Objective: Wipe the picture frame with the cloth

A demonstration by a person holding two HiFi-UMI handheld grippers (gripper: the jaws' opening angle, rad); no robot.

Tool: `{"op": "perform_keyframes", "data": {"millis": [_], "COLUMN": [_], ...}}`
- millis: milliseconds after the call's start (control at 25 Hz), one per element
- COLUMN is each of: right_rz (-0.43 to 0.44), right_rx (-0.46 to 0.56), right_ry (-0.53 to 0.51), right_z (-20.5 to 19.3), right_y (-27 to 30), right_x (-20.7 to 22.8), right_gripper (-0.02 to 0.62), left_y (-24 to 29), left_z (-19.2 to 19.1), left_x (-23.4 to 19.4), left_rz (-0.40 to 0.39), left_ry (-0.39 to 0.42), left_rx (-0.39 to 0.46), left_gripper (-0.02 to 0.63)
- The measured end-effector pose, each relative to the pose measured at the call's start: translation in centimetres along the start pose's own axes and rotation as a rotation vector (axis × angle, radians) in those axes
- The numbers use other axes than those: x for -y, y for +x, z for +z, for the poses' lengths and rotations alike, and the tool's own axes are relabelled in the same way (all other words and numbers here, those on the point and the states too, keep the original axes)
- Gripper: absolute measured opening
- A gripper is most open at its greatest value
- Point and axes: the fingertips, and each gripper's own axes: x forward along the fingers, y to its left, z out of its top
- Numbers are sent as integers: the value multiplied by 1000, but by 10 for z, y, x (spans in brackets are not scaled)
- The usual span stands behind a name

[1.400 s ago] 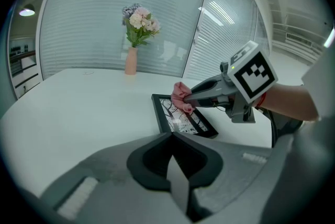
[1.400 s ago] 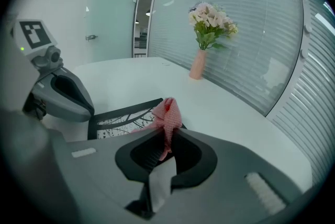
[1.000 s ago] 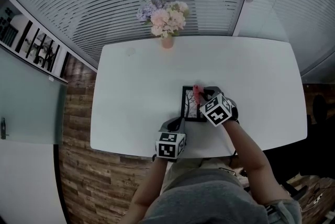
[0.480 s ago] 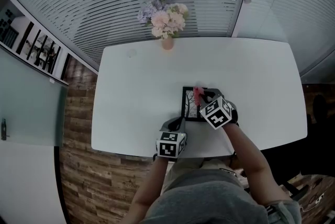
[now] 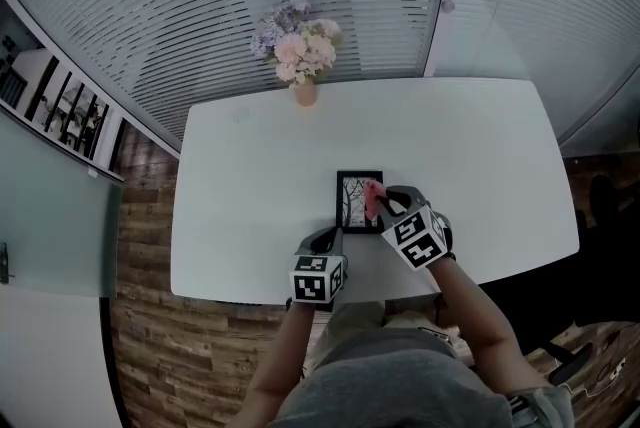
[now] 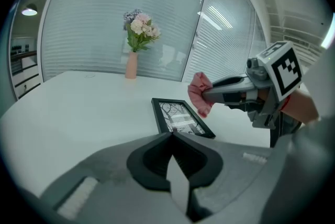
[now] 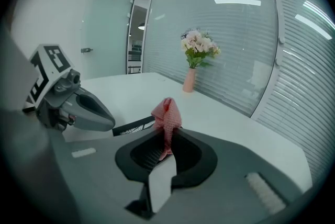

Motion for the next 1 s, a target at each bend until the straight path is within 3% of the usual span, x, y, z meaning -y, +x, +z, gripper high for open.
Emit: {"op": "perform_keyframes", "data": {"millis": [1000], "right_rz": [-24], "right_rx": [211], "right_ry": [195], "right_z": [-15], "right_y": [-121], "right_x": [-81], "right_gripper": [41], "left_y": [-99], "left_z": [-16], "left_x": [64], "left_rz": [-54], "left_ry": [30], "left_rx": [117], "left_gripper": [3]}}
